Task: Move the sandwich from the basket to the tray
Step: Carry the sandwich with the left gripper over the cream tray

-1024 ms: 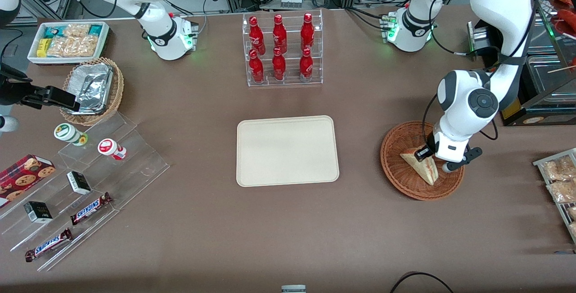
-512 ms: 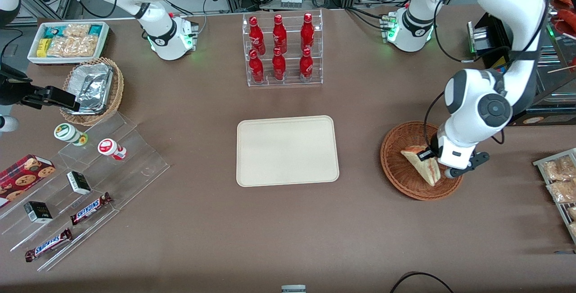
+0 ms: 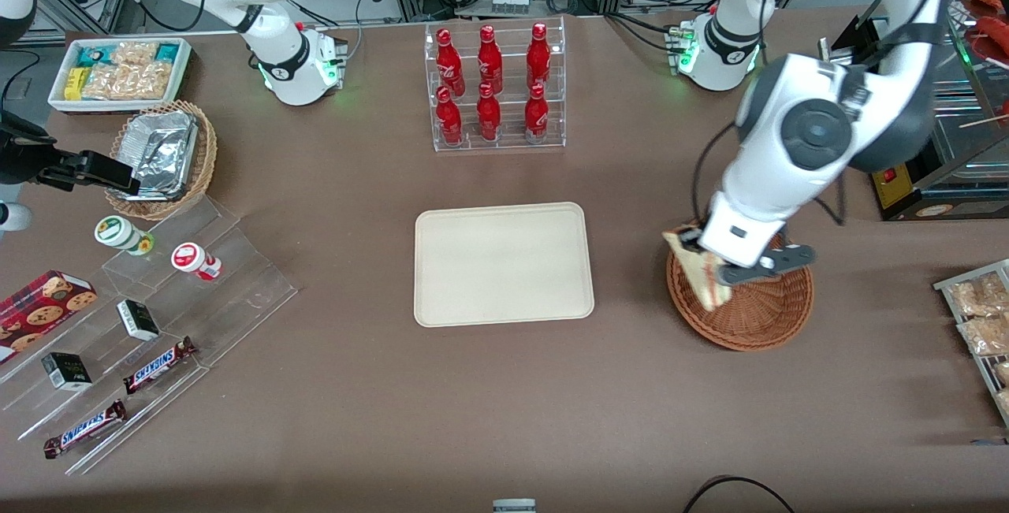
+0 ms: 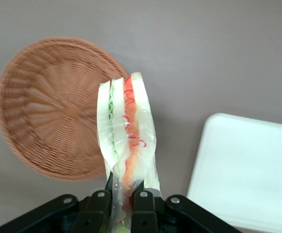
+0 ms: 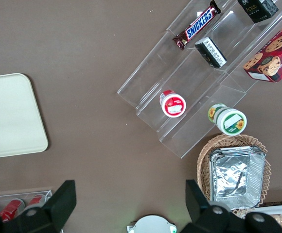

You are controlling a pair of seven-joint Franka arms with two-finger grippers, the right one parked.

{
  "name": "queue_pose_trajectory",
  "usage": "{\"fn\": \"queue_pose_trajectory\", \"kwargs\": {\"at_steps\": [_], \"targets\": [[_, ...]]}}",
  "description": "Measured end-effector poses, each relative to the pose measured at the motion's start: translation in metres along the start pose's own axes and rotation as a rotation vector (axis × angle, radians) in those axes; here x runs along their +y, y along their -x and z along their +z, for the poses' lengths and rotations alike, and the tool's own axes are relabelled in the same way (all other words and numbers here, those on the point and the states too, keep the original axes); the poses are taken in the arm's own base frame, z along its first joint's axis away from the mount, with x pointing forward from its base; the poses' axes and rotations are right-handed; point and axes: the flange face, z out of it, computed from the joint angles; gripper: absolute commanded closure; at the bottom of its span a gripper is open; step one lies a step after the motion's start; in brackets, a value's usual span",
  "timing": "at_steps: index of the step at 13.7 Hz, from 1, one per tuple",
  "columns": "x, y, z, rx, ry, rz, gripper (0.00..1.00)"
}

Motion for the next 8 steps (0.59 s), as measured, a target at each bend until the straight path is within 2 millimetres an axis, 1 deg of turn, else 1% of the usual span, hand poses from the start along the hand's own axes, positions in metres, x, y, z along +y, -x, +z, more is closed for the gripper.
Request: {"fn": "queue_pose_trajectory", "kwargs": {"at_steps": [3,5,7,8], "targets": [[0.058,0.033,0.004,-0.012,0.019,0.067,1.00],[0.103,0.057,0.009,-0.010,0.023,0.117,1.00],[0.148,0.080,0.025,-0.003,0.007,0.177,1.00],[0.170,0.090,0.038,-0.001,-0.005,0.198,1.00]]}}
